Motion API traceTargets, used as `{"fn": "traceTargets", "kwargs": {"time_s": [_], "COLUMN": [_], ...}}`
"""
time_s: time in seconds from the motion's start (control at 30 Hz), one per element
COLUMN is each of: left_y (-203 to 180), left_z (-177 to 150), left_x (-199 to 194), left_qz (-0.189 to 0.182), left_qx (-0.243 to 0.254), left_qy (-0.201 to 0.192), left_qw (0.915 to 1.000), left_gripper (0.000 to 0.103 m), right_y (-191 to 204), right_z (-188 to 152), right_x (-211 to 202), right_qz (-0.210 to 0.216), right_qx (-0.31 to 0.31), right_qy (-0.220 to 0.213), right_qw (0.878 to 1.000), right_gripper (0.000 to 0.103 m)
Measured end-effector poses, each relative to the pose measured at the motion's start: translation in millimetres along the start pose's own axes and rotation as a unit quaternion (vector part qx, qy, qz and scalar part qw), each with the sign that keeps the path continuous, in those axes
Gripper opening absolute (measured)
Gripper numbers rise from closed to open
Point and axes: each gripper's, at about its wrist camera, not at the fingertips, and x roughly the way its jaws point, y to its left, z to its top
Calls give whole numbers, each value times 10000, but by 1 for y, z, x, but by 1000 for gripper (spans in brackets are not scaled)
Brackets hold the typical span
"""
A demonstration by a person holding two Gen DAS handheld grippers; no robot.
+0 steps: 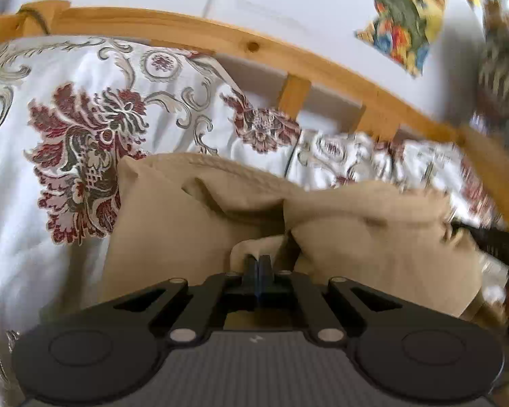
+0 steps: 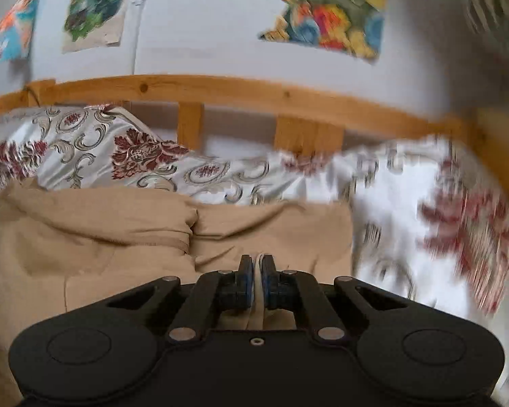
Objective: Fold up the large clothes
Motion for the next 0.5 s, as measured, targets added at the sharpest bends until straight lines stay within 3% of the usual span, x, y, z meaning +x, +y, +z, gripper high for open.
{"fn": "traceTargets", "kwargs": {"time_s": [0.1,0.17,0.23,0.3,0.37,0.5], "left_y": [-7,-2,4,9,11,-4], "left_z": [-8,-7,-5,-3,2,16], "left_x": [17,14,6,-5,-15,-20], "left_qz": [239,124,70,126,204,62], "left_qx": [237,-20,-195,-250,-287,-327], "left_qy": [300,360,430,437,338,-77], "left_qw": [9990,9993,9989,9987,9988,9994], "left_gripper": [0,2,14,27,39,62], "right_y": [0,-2,-8,-12,-13,6], "right_z": [-7,-12,-9,-6,3,21], "right_x": [28,29,15,-3,-16,-18], "right_qz": [-119,-165,-178,-189,-204,117], "right_qx": [-220,-82,193,381,425,330], "right_qy": [531,588,488,309,102,-164], "right_qw": [9983,9981,9985,9986,9988,9993], "right_gripper": [5,9,23,48,52,71]}}
